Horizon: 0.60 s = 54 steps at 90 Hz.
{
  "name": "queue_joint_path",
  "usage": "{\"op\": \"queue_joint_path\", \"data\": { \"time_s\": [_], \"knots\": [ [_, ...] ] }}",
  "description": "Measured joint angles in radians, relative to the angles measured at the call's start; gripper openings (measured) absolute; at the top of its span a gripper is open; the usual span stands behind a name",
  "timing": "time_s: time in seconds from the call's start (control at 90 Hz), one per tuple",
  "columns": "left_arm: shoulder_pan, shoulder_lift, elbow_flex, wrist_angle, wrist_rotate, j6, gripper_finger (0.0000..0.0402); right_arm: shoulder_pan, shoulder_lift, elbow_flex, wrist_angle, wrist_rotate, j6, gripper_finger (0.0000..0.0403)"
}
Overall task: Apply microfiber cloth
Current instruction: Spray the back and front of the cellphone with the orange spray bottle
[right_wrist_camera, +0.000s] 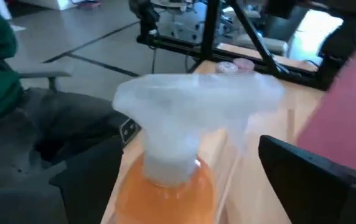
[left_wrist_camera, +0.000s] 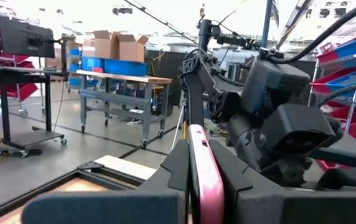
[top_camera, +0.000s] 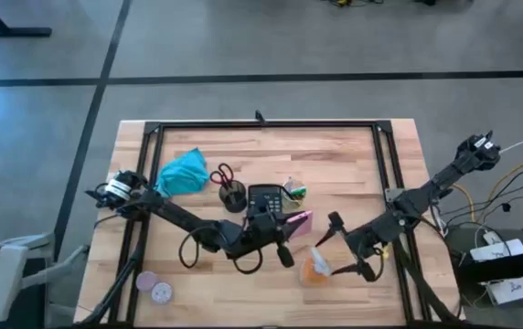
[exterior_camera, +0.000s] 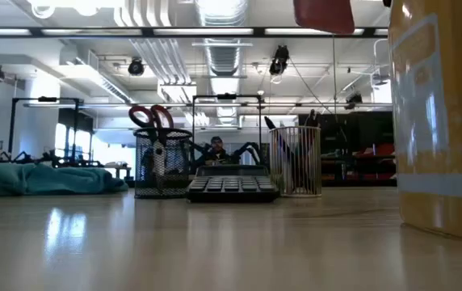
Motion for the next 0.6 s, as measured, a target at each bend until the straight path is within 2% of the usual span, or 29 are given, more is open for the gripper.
{"op": "queue_joint_path", "data": {
  "time_s": [0.378, 0.6],
  "knots": [
    [0.000, 0.000, -0.001, 0.000, 0.001, -0.002, 0.0012, -0.001, 0.107, 0.000, 0.118, -0.008, -0.049, 0.0362],
    [-0.004, -0.002, 0.024, 0.009, 0.011, 0.022, 0.0012, -0.006, 0.113, 0.000, 0.131, -0.007, -0.054, 0.0362]
  ]
}}
